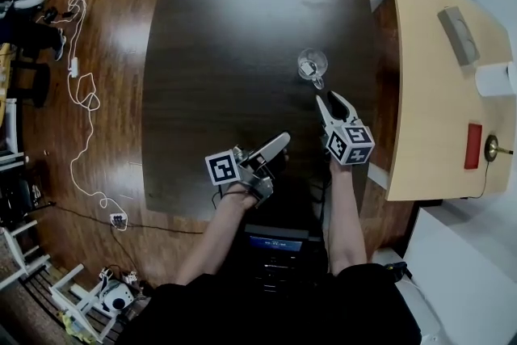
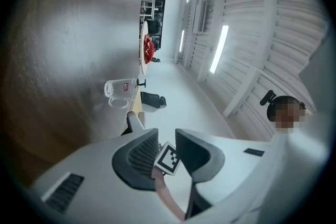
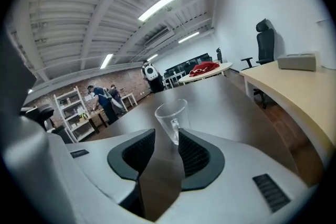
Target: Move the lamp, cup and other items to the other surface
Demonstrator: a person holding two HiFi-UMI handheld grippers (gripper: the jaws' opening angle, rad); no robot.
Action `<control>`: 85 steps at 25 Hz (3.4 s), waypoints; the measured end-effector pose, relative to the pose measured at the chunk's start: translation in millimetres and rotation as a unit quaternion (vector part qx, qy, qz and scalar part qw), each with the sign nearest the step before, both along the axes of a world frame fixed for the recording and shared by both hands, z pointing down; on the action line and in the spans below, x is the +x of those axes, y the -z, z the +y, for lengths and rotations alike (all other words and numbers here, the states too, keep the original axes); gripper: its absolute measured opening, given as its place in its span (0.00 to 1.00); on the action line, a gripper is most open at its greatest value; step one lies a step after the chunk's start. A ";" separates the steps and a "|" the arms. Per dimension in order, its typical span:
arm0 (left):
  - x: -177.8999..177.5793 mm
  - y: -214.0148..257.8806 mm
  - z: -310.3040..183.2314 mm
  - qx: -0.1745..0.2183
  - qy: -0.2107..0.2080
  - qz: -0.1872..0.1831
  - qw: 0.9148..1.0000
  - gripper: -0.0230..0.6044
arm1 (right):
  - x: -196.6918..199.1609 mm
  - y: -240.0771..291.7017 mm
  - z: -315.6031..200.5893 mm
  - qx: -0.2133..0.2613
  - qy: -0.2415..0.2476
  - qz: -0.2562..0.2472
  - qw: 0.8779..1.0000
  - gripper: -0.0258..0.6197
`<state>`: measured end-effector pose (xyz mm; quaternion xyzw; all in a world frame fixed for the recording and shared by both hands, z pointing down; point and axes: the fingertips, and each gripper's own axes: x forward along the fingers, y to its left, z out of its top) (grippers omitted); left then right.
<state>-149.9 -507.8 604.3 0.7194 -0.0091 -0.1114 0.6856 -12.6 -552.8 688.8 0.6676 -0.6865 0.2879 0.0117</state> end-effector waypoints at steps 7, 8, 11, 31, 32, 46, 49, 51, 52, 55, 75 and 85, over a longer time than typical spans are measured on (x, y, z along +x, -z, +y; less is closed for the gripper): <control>13.4 -18.8 -10.5 -0.005 0.006 -0.013 1.000 0.22 | 12.7 -23.9 -26.3 -0.005 0.029 0.071 0.997 0.31; 13.9 -21.1 -11.7 -0.007 0.007 -0.016 1.000 0.22 | 12.6 -26.3 -29.3 -0.005 0.034 0.080 0.996 0.31; 13.9 -25.5 -15.4 -0.008 0.011 -0.021 1.000 0.22 | 13.3 -32.8 -37.7 -0.006 0.044 0.111 0.993 0.29; -2.1 -14.6 -13.4 0.005 0.010 -0.021 1.000 0.22 | 4.5 -21.5 -41.7 -0.002 0.044 0.206 0.978 0.16; -3.4 -12.4 -12.6 0.006 0.009 -0.020 1.000 0.22 | 2.7 -19.1 -39.8 -0.003 0.043 0.204 0.978 0.16; -40.5 31.4 17.1 0.040 -0.021 0.009 0.999 0.22 | -41.0 29.9 24.2 0.009 -0.020 0.025 0.999 0.15; -54.2 42.5 26.5 0.045 -0.029 0.019 0.998 0.22 | -56.8 47.5 41.8 0.017 -0.034 0.005 0.999 0.15; -64.2 51.3 32.9 0.049 -0.036 0.028 0.998 0.22 | -67.7 59.9 53.7 0.021 -0.043 0.001 0.999 0.15; -68.5 55.5 36.2 0.051 -0.039 0.032 0.997 0.22 | -72.2 65.7 59.6 0.023 -0.048 0.000 0.999 0.15; -79.7 64.0 47.3 0.056 -0.052 0.043 0.996 0.22 | -82.7 80.9 78.2 0.030 -0.063 -0.002 0.998 0.15; -107.1 106.9 129.2 0.065 -0.124 0.094 0.986 0.22 | -123.9 167.4 194.2 0.106 -0.146 -0.062 0.982 0.15; -90.3 92.2 175.9 0.075 -0.096 0.061 0.991 0.22 | -108.9 161.0 236.9 0.124 -0.116 -0.094 0.981 0.15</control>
